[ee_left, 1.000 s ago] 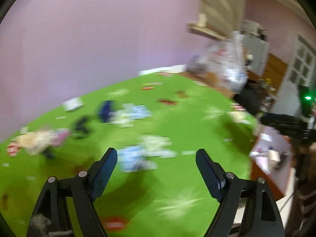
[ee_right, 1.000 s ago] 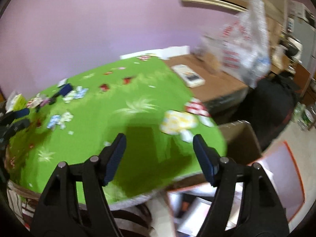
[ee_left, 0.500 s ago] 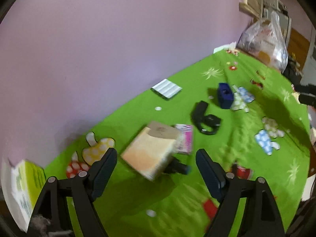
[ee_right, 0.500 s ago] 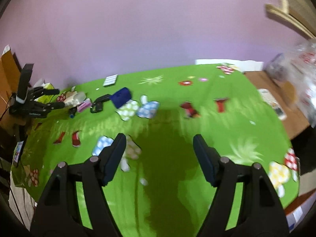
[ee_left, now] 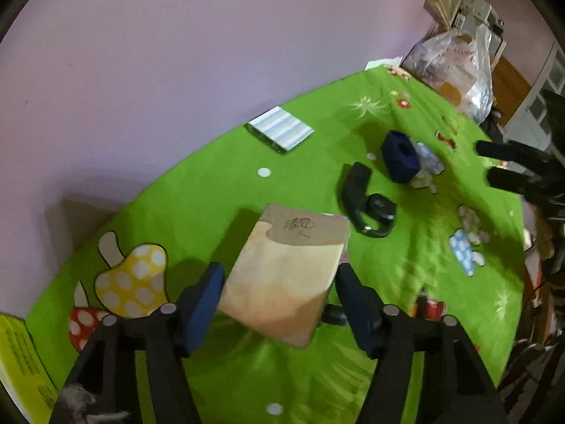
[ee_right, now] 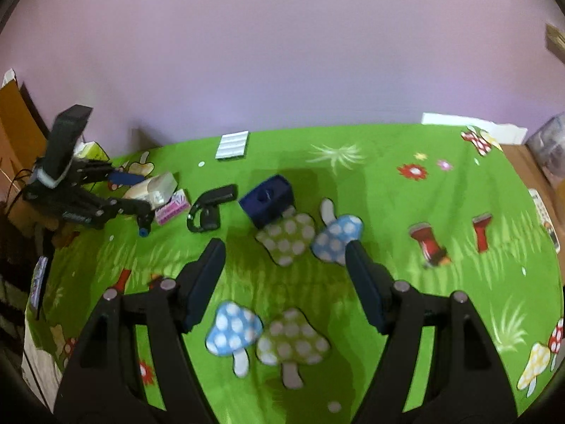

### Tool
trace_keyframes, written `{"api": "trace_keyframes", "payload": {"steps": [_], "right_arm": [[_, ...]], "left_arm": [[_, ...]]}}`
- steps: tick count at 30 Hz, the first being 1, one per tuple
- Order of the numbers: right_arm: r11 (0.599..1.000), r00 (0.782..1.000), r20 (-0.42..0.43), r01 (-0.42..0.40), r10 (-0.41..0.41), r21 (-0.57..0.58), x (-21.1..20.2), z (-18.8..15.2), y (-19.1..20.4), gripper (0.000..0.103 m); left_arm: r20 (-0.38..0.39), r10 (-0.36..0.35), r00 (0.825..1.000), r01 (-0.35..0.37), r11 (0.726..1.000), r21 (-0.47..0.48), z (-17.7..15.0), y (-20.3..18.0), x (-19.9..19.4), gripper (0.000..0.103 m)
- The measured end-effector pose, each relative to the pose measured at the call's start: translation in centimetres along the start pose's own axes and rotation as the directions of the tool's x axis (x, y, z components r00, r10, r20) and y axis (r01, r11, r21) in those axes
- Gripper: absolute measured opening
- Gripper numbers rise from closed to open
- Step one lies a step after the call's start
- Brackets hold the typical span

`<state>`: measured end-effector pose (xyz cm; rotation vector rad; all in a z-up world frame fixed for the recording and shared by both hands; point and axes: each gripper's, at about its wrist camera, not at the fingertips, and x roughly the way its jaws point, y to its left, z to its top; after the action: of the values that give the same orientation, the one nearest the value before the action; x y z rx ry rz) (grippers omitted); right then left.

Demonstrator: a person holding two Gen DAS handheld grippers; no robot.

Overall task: Organize objects
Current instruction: 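Grasp the beige paper pouch with the left tool, then grasp the small dark blue box with the right tool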

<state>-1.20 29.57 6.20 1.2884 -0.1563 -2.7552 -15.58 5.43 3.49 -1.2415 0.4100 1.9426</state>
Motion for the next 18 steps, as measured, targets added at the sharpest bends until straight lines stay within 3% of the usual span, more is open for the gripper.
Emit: {"api": "trace_keyframes", "payload": {"steps": [5, 10, 13, 14, 16, 18], "right_arm": [[1.000, 1.000, -0.017, 0.026, -0.026, 0.006, 3.0, 2.0, 1.5, 0.073], [0.996, 0.996, -0.045, 0.084, -0.083, 0.028, 6.2, 3.2, 2.5, 0.073], [0.992, 0.991, -0.052, 0.124, -0.122, 0.024, 7.6, 3.7, 3.0, 0.073], [0.990, 0.988, -0.055, 0.142, -0.141, 0.013, 8.0, 3.8, 3.3, 0.071], [0.988, 0.986, -0.066, 0.152, -0.152, -0.001, 8.6, 3.6, 3.4, 0.051], [0.988, 0.987, -0.057, 0.151, -0.152, -0.009, 8.7, 3.5, 3.4, 0.048]], "left_arm": [[0.024, 0.082, 0.996, -0.081, 0.995, -0.058, -1.1, -2.2, -1.1, 0.063], [0.125, 0.174, 0.977, -0.154, 0.976, -0.156, -4.2, -5.2, -4.0, 0.062], [0.171, 0.181, 0.969, -0.145, 0.969, -0.202, -5.3, -6.2, -5.1, 0.062], [0.186, 0.191, 0.964, -0.150, 0.965, -0.215, -5.8, -6.5, -5.4, 0.062], [0.204, 0.207, 0.957, -0.155, 0.958, -0.242, -6.5, -7.0, -5.9, 0.062], [0.215, 0.207, 0.954, -0.149, 0.955, -0.258, -7.1, -7.4, -6.2, 0.062]]}}
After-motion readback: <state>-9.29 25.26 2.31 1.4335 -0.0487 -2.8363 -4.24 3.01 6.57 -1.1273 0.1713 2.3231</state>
